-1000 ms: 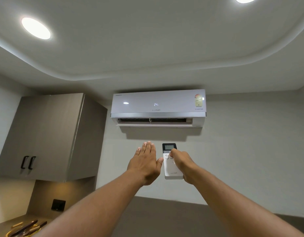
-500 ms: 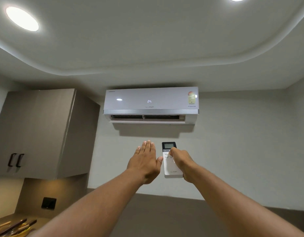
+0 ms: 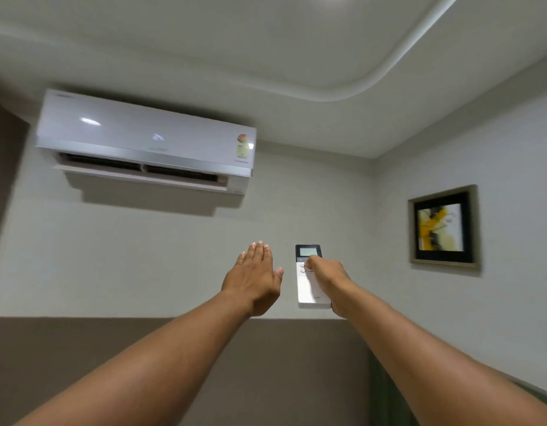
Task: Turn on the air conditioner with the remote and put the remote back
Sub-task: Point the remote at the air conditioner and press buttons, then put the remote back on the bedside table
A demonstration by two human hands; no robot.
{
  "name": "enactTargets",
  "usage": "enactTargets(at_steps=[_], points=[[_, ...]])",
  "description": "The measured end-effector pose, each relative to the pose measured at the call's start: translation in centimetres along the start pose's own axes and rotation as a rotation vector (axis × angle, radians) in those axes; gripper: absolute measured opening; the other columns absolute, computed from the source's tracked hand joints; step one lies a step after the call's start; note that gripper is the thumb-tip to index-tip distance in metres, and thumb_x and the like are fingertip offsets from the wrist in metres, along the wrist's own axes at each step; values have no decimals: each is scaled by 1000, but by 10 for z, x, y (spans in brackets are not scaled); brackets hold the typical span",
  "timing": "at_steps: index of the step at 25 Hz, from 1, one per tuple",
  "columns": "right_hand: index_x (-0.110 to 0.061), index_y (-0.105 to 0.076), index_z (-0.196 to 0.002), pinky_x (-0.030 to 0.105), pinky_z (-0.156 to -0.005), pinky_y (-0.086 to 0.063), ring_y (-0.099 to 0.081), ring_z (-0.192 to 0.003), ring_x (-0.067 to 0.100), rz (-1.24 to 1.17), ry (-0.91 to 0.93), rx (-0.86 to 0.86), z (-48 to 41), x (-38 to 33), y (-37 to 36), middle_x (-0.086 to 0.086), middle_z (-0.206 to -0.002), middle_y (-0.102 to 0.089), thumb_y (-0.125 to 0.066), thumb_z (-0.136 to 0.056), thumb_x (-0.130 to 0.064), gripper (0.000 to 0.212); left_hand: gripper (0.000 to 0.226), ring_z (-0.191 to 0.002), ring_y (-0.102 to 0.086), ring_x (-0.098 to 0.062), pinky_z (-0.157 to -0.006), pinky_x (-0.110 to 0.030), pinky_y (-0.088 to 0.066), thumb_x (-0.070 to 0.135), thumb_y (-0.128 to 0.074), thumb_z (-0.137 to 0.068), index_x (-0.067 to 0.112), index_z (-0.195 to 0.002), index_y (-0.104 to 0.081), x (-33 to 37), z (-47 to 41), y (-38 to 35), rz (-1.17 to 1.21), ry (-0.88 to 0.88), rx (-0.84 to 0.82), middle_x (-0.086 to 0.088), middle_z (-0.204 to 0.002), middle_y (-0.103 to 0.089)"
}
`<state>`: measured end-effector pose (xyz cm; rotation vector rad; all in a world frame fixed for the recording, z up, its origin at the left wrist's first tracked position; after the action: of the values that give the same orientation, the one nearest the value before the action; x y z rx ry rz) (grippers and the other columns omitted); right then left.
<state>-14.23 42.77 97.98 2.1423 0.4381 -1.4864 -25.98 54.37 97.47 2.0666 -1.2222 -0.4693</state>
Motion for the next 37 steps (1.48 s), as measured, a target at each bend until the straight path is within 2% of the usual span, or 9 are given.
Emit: enactTargets(at_steps=[4, 9, 13, 18, 22, 26, 31, 34, 37], points=[[-11, -62, -92, 29, -61, -44, -61, -69, 27, 67, -63, 203, 8, 40, 120, 12, -81, -66, -51, -85, -30, 23, 66, -147, 8, -21, -116, -35, 3, 46, -10, -99, 8, -151, 3, 113, -14, -43, 156, -141, -41, -9, -161, 6], [-11, -61, -93, 24, -52, -45, -64, -65, 26, 156, -173, 439, 46, 71, 260, 13, -79, -68, -49, -85, -31, 25, 67, -146, 7, -22, -114, -35, 3, 50, -8, -98, 11, -152, 3, 253, -27, -73, 315, -312, -33, -8, -161, 6], [-11, -63, -92, 26, -56, -47, -66, -65, 26, 171, -212, 668, 101, 82, 358, 10, -78, -69, -49, -84, -29, 24, 68, -146, 8, -22, -113, -34, 3, 51, -7, -97, 11, -152, 3, 371, -18, -75, 469, -495, -46, -8, -161, 6], [-12, -63, -93, 25, -55, -47, -68, -63, 24, 223, -258, 897, 169, 84, 440, 9, -76, -71, -49, -85, -30, 24, 68, -146, 8, -21, -111, -32, 6, 51, -7, -98, 10, -152, 3, 475, -1, -58, 621, -669, -35, -8, -162, 6], [-12, -63, -95, 26, -55, -47, -68, -64, 24, 243, -295, 1046, 216, 90, 482, 10, -77, -72, -50, -87, -31, 24, 68, -146, 9, -20, -113, -33, 6, 50, -7, -98, 10, -152, 4, 536, 21, -47, 721, -796, -64, -8, -161, 7], [-12, -62, -95, 26, -56, -47, -67, -65, 25, 257, -334, 1120, 250, 108, 501, 10, -78, -71, -50, -86, -31, 24, 68, -146, 8, -21, -115, -35, 4, 49, -8, -98, 9, -151, 4, 577, 53, -55, 767, -896, -121, -9, -161, 6], [-7, -60, -92, 23, -49, -44, -61, -55, 21, 251, -385, 1200, 288, 154, 523, 7, -68, -63, -53, -87, -25, 20, 68, -147, 5, -24, -115, -36, 3, 48, -11, -99, 6, -151, 1, 619, 88, -85, 794, -947, -203, -12, -161, 3], [-5, -60, -97, 24, -49, -48, -61, -55, 22, 178, -410, 1236, 308, 200, 532, 9, -70, -63, -53, -89, -19, 17, 69, -147, 3, -26, -117, -39, 0, 47, -13, -99, 3, -151, -1, 638, 122, -116, 792, -996, -282, -16, -161, 0], [-7, -62, -98, 25, -51, -51, -65, -59, 21, 115, -526, 1219, 324, 274, 534, 9, -78, -67, -53, -90, -19, 17, 69, -147, 1, -30, -117, -42, -2, 46, -14, -100, 0, -150, -3, 661, 167, -166, 774, -1052, -415, -19, -160, -2]])
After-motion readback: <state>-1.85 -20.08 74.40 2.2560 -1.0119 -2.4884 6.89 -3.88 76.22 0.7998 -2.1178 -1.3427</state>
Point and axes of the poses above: each hand's wrist, its own z-axis away from the middle knuckle, its own y-axis out of the back of the hand, x = y × z, the point moved 4 cm from there along -z, towards the middle knuckle
